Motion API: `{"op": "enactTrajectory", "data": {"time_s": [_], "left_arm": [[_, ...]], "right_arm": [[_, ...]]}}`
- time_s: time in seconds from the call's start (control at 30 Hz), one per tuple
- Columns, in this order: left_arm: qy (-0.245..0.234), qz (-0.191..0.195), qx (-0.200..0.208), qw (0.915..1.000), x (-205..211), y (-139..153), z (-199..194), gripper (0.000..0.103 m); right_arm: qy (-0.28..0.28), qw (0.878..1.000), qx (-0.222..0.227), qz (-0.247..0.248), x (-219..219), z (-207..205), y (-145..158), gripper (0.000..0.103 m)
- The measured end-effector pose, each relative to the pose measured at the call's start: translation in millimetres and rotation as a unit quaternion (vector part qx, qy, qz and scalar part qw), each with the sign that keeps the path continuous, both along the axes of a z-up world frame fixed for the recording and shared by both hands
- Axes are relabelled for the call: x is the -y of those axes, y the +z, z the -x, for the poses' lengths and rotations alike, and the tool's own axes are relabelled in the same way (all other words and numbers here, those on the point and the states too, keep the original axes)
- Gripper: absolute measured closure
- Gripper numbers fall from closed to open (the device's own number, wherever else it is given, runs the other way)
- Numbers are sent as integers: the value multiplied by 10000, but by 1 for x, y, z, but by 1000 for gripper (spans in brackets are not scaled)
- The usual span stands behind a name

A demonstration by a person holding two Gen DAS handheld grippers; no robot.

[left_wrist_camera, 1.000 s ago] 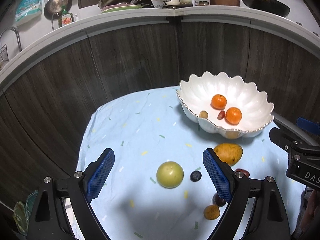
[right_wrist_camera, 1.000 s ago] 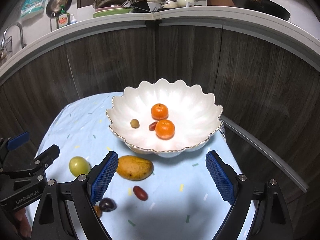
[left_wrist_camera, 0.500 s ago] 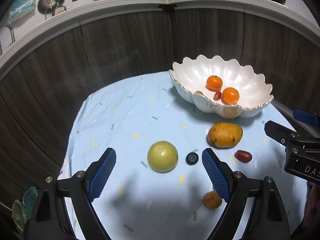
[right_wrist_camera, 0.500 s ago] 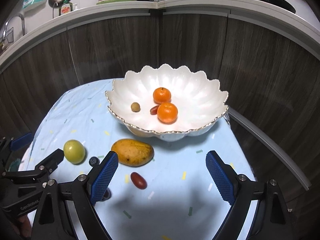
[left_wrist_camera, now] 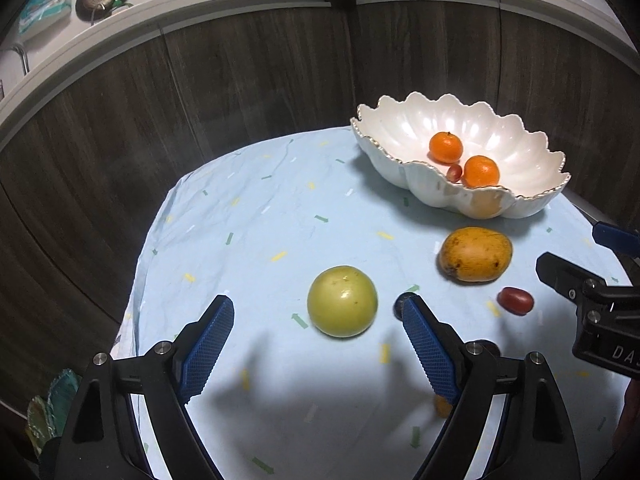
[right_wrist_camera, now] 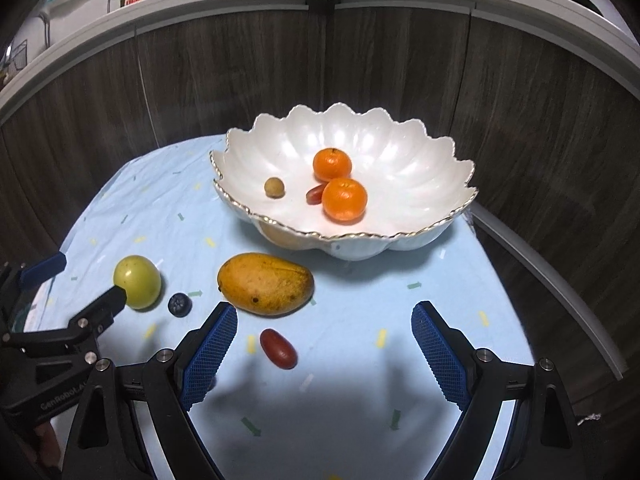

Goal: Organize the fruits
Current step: 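Withdraw both open tools from the bowl toward the remaining fruits, then grasp the green round fruit with the left tool while the right tool grasps a red date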

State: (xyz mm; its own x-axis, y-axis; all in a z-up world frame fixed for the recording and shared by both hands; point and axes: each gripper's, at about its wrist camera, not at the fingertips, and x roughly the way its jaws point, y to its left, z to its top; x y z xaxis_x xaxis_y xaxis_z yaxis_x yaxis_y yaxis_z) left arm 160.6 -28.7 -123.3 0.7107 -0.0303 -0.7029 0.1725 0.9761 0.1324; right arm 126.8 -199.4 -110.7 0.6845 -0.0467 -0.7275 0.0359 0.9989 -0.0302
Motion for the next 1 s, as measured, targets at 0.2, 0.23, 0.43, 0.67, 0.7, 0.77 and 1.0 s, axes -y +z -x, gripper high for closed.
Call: {"op": "enactTrajectory", "data": {"time_s": [0.2,0.23,0.43,0.67,0.7,0.77,1.0], "left_arm": [[-16,56,-101,9999,-4,-8,-8,16],[-19,60,-106,9999,-4,-9,-9,16],[-37,112,-176,9998,-4,-15,-17,16],[-46,169,-261,9995,-2,-22,-25,17],[-39,179,-281,9994,-2,-24,-26,18],[-29,208,-327,9992,-2,-27,-29,19],[8,243,-401,9989,-1,-34,-35,21]], "right_arm": [[86,9998,-153,-72,-4,-6,-13,15],[107,9997,-191,-94,-5,-7,-15,16],[153,9990,-374,-180,-8,-14,-28,24],[168,9979,-557,-279,-9,-18,-40,33],[169,9978,-575,-281,-9,-18,-41,33],[170,9976,-602,-281,-10,-19,-43,33],[196,9970,-710,-232,-12,-21,-50,43]]}}
